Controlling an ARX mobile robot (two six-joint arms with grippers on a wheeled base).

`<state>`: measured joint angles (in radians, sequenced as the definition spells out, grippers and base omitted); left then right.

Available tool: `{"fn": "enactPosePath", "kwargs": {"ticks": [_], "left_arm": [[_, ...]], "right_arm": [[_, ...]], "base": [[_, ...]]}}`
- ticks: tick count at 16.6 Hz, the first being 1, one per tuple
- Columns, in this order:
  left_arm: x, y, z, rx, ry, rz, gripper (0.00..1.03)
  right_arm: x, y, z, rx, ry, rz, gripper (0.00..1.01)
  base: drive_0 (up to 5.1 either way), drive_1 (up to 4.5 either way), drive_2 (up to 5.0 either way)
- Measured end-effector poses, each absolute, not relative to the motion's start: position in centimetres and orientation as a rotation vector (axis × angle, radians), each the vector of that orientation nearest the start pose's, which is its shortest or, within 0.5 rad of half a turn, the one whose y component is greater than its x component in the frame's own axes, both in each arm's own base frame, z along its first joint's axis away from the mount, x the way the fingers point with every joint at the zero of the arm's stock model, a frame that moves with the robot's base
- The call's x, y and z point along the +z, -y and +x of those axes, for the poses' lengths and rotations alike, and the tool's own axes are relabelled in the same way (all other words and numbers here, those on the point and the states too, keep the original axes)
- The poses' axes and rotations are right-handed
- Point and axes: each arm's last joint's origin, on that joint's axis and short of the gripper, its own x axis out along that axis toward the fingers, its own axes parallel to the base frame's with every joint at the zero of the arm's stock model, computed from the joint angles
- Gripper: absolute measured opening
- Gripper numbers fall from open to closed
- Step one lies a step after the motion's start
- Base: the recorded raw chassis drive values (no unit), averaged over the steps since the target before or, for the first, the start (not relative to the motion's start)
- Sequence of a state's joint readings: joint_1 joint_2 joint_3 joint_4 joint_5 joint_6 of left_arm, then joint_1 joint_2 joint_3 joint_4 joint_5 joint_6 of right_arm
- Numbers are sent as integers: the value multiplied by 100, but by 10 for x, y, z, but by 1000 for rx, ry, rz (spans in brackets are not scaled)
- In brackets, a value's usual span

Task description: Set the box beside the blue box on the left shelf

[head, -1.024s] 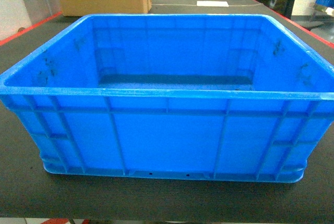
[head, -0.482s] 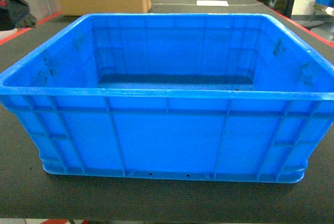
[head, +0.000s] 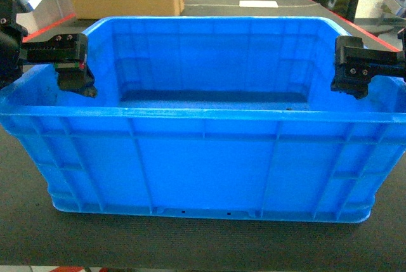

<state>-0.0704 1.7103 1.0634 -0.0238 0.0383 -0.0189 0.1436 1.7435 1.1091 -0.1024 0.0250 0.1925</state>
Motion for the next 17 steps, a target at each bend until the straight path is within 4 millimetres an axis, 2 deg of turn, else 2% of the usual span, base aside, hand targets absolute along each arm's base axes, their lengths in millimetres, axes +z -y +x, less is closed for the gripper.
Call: {"fn": "enactPosePath", "kwargs": {"ticks": [6,8,13,16,17], "left_arm": [[201,26,368,-118,-747,41,98],[202,26,370,-111,-745,46,98],[202,28,369,-99,-756,2,47],[203,28,364,-71,-765,-35,21],[204,29,362,-58,-760,-46,19]], "right_arm": [[200,-60,365,53,-766,105,96],[201,-59,366,43,-766,88,74],[200,-58,368,13,-757,62,24],[201,-58,367,4,-735,58,22],[201,-58,366,4,-732,59,21]], "base": [[0,0,0],[0,0,0],[0,0,0],[0,0,0],[0,0,0]]}}
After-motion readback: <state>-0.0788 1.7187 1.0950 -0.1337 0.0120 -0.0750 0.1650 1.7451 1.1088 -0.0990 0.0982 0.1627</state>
